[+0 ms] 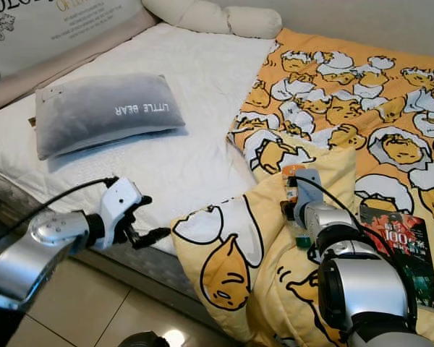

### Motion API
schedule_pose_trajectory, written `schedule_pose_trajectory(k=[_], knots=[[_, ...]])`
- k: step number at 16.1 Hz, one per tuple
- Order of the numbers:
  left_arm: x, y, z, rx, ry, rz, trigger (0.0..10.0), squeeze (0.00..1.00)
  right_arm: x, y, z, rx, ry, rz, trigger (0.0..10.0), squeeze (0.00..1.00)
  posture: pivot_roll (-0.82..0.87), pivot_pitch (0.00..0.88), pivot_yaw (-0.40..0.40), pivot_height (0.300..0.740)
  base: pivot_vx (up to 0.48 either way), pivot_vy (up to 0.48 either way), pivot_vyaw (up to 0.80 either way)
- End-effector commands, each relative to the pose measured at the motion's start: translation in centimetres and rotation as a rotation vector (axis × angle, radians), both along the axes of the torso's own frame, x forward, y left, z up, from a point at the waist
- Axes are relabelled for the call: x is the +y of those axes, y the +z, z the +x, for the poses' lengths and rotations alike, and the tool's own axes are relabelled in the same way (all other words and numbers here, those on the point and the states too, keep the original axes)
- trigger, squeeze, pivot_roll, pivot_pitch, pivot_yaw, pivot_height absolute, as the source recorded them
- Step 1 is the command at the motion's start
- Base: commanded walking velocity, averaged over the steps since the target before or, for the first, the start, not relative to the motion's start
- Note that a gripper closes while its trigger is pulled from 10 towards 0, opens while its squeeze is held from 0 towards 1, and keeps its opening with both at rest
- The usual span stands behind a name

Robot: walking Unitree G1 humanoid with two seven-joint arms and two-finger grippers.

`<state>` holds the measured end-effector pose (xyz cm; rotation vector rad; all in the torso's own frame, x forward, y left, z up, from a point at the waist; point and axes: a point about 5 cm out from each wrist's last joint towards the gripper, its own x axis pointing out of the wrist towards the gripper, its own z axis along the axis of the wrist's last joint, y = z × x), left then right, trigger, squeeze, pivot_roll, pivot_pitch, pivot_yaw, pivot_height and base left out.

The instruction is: Clean up the room

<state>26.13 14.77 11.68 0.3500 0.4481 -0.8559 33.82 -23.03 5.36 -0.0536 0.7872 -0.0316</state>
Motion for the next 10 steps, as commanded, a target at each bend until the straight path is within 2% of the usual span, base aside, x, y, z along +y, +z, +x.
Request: schedule_pose_trajectory(k=[1, 4, 6, 8, 10], knots=[[0.1, 0.3, -0.1, -0.006, 0.019, -0.009, 10.0, 0.00, -0.7, 0.5, 0.1, -0.026, -0.020, 0.016, 0.0, 0.00, 0.02, 0.000, 0.028, 0.740, 0.000, 0.000, 0.00], [0.4, 0.2, -0.8, -0.004, 0.092, -0.034, 10.0, 0.00, -1.9, 1.4, 0.2, -0.059, -0.028, 0.073, 0.0, 0.00, 0.02, 0.000, 0.023, 0.740, 0.000, 0.000, 0.00], [0.8, 0.1, -1.3, -0.013, 0.182, -0.049, 10.0, 0.00, -2.6, 3.4, 0.3, -0.138, -0.019, 0.122, 0.0, 0.00, 0.02, 0.000, 0.029, 0.740, 0.000, 0.000, 0.00], [1.0, 0.1, -1.6, -0.025, 0.239, -0.057, 10.0, 0.00, -2.5, 4.7, 0.0, -0.176, 0.004, 0.143, 0.0, 0.00, 0.01, 0.000, 0.033, 0.740, 0.000, 0.000, 0.00], [1.2, 0.2, -2.0, -0.055, 0.320, -0.071, 10.0, 0.00, -1.5, 6.6, -1.1, -0.226, 0.055, 0.150, 0.0, 0.00, 0.02, 0.000, 0.039, 0.740, 0.000, 0.000, 0.00]])
